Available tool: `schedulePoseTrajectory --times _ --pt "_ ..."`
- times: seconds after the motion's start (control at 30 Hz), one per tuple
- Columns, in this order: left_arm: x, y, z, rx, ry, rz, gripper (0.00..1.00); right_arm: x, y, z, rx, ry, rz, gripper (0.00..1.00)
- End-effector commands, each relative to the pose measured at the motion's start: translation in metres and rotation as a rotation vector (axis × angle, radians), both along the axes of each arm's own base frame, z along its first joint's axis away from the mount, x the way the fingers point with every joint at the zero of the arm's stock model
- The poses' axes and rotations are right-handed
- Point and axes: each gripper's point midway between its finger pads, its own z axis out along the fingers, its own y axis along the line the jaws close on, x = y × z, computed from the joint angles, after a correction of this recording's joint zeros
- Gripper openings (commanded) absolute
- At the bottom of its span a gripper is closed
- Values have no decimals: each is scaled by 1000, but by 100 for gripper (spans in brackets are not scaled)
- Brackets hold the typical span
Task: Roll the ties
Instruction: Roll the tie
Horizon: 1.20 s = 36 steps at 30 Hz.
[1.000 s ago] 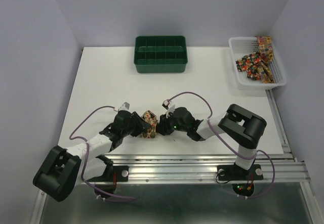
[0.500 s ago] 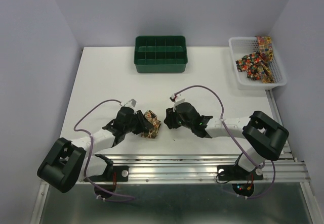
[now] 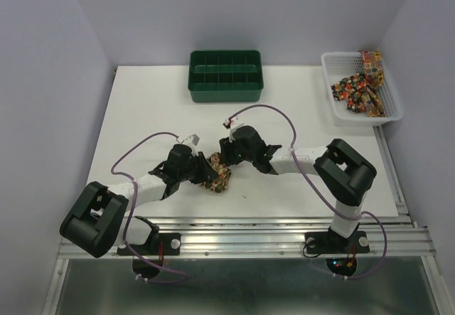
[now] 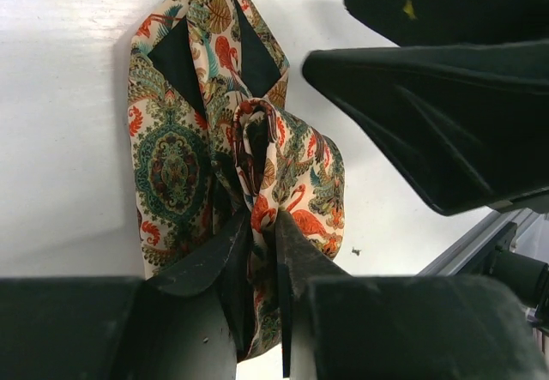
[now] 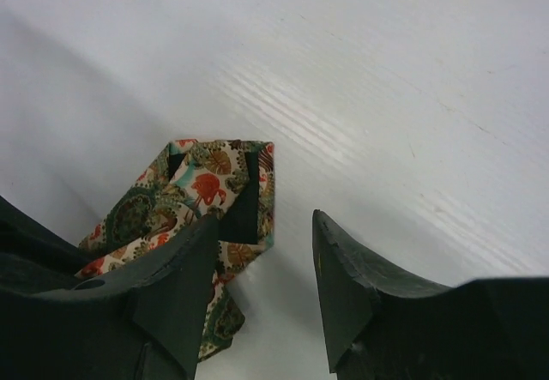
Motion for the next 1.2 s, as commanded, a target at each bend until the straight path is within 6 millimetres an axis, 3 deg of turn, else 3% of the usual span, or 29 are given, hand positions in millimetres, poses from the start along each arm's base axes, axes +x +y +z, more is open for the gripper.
schedulePoseTrajectory --times 0.0,0.07,0.17,0.3,0.47,0.63,0.73,0.77,0.83,0.87,0.93,1.17 --pt "-12 12 -14 50 24 11 22 10 25 6 11 -29 84 54" --pt "-11 14 -15 59 22 22 22 11 24 1 -1 -2 57 53" --pt "-11 16 -16 70 31 29 23 6 0 -5 -2 9 -43 49" --pt "-12 17 -18 67 42 47 25 0 -22 9 41 4 -149 46" --pt "-12 19 -14 50 22 65 31 -35 -41 -18 13 103 -110 37" --pt "-13 19 -8 30 4 71 33 -73 -27 -24 74 193 77 32" --pt "-14 18 -5 11 -8 68 41 -84 -15 -27 104 223 148 32" --pt "-16 17 -5 1 -6 62 50 -87 -7 -23 124 226 179 31" --pt "-20 18 -8 -4 0 60 50 -96 3 -26 134 244 228 31" --pt "-21 17 -6 -18 -3 58 57 -100 7 -25 148 259 251 31" --pt "-23 16 -5 -34 -6 58 61 -102 15 -23 169 265 272 30" --pt "-24 17 -1 -97 -4 99 61 -110 36 -10 328 322 288 28"
